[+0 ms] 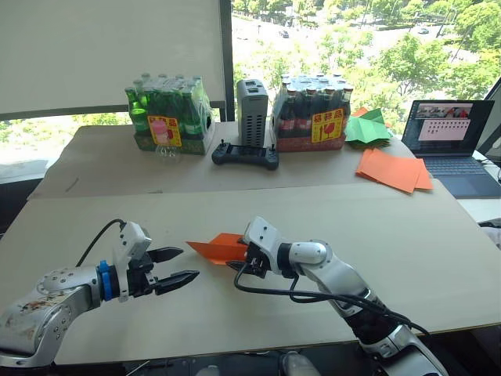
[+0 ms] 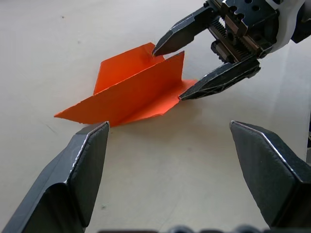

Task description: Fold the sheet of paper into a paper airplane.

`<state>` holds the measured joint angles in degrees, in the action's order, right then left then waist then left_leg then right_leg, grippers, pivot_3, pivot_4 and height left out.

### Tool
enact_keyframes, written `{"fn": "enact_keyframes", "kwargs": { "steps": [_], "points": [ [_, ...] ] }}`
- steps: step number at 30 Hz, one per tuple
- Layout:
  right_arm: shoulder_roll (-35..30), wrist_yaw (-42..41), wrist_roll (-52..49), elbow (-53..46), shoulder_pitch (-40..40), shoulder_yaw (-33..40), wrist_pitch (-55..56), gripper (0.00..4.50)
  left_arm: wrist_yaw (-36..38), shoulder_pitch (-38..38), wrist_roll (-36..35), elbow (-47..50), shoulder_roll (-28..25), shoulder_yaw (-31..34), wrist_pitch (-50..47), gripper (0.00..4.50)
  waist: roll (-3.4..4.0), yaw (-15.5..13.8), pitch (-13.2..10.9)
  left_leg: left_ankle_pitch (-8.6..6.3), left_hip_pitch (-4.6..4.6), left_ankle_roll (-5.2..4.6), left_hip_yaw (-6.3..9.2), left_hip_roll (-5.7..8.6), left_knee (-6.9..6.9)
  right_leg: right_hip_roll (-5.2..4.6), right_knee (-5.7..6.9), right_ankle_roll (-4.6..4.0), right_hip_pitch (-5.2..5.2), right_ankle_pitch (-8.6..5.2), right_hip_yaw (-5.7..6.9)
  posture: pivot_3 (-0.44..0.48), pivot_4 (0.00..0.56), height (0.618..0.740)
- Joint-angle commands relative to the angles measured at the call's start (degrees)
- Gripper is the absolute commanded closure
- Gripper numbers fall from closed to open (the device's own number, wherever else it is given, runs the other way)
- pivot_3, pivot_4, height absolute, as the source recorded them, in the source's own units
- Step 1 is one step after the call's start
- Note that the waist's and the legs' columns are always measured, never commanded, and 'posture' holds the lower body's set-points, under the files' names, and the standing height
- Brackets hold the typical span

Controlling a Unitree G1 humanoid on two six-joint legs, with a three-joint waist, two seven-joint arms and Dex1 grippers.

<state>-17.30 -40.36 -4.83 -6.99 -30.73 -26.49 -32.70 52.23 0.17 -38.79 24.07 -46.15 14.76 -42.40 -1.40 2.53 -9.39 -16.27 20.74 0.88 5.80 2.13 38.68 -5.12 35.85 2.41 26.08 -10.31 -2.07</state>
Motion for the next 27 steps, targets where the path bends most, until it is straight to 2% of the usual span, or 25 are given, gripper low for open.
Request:
{"fn": "enact_keyframes", "kwargs": {
  "steps": [1,5,21,22,26,27],
  "points": [
    [0.1,-1.9,-2.7,-5.9,-0.1,1.9,-1.1,2.51,-0.7,-0.9,-1.5,2.2,-0.2,0.5,-0.3,0.28,0.0,0.0,0.0,0.0,0.0,0.0,0.0,0.0,0.0,0.0,0.0,0.0,0.0,0.0,0.0,0.0,0.15,0.723],
    [-0.4,-2.5,-2.7,-7.5,-0.8,2.0,-2.0,2.51,-1.6,-1.5,-2.2,2.8,-0.5,0.2,-1.1,0.28,0.0,0.0,0.0,0.0,0.0,0.0,0.0,0.0,0.01,0.01,0.0,0.0,0.0,0.0,0.0,0.0,0.15,0.723],
    [-0.5,-1.6,2.7,0.2,-1.2,0.4,0.7,2.51,-2.5,-2.7,-3.0,3.0,-0.4,-0.1,-1.9,0.28,0.0,0.0,0.0,0.0,0.0,0.0,0.0,0.01,0.05,0.01,0.03,0.0,0.0,0.0,-0.01,0.0,0.15,0.723],
    [-0.3,-1.5,2.7,0.3,-1.2,0.4,0.6,3.05,-2.4,-2.7,-2.8,2.8,-0.3,-0.3,-1.6,0.28,0.0,0.0,0.0,0.0,0.0,0.0,0.0,0.01,0.05,0.01,0.02,0.0,0.0,0.0,-0.01,0.0,0.15,0.723],
    [0.0,-1.5,3.1,0.3,-1.2,0.5,0.5,4.43,-2.2,-2.7,-2.5,2.4,-0.1,-0.6,-1.1,0.28,0.0,0.0,0.0,0.0,0.0,0.0,0.0,0.01,0.05,0.01,0.03,0.0,0.0,0.0,-0.01,0.0,0.15,0.723],
    [0.0,-1.5,3.3,0.3,-1.2,0.5,0.6,4.43,-2.2,-2.7,-2.6,2.4,-0.1,-0.6,-1.0,0.28,0.0,0.0,0.0,0.0,0.0,0.0,0.0,0.01,0.05,0.01,0.03,0.0,0.0,0.0,-0.01,0.0,0.15,0.723]
  ]
}}
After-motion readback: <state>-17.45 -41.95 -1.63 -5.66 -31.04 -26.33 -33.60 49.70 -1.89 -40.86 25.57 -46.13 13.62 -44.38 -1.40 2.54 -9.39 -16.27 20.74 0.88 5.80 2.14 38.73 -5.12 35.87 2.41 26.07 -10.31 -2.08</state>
